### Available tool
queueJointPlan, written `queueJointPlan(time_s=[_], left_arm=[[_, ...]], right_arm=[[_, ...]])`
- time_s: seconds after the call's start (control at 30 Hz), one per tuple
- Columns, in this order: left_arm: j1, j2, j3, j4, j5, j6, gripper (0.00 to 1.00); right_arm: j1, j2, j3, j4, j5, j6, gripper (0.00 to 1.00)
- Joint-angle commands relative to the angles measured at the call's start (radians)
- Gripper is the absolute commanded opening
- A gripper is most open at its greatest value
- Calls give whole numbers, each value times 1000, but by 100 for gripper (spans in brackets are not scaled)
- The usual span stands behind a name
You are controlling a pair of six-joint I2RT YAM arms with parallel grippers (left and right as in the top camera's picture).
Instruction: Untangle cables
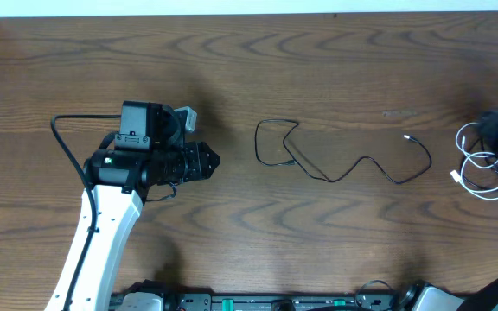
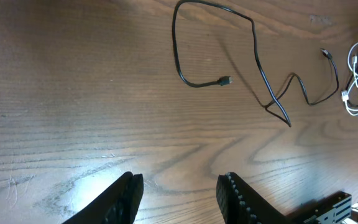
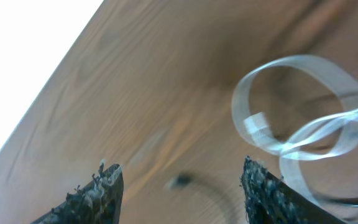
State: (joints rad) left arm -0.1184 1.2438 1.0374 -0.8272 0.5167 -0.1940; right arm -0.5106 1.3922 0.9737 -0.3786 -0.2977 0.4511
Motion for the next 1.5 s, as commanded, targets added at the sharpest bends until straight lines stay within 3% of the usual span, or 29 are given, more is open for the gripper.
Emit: queueJointPlan(time_s=[0.0,0.1,0.37,0.5,0.67,0.77,0.8,0.83,0.87,0.9,1.2,1.47], left_arm=[[3,6,6,-2,-10,10,44],[3,6,6,-2,-10,10,44],[3,6,6,-3,-10,10,44],[3,6,6,-8,-10,10,44],[3,6,6,-10,-10,10,44],[3,6,6,-10,-10,10,44],[3,6,6,-10,-10,10,44],[3,6,6,-10,-10,10,44],[3,6,6,-10,-10,10,44],[3,6,6,-10,-10,10,44],[3,6,6,-10,-10,10,44],[3,6,6,-10,-10,10,44]], right_arm=[[126,3,10,-37,-185,-174,58],[273,5,10,-90,-211,-386,70],[702,51,10,-138,-153,-827,82],[836,109,10,-137,-48,-872,87],[917,192,10,-138,18,-871,86],[939,235,10,-134,19,-871,75],[941,244,10,-128,19,-871,61],[941,253,10,-111,22,-870,33],[940,255,10,-103,31,-855,14],[940,255,10,-88,48,-823,4],[894,163,48,49,329,-559,1],[746,-60,74,196,659,-533,1]])
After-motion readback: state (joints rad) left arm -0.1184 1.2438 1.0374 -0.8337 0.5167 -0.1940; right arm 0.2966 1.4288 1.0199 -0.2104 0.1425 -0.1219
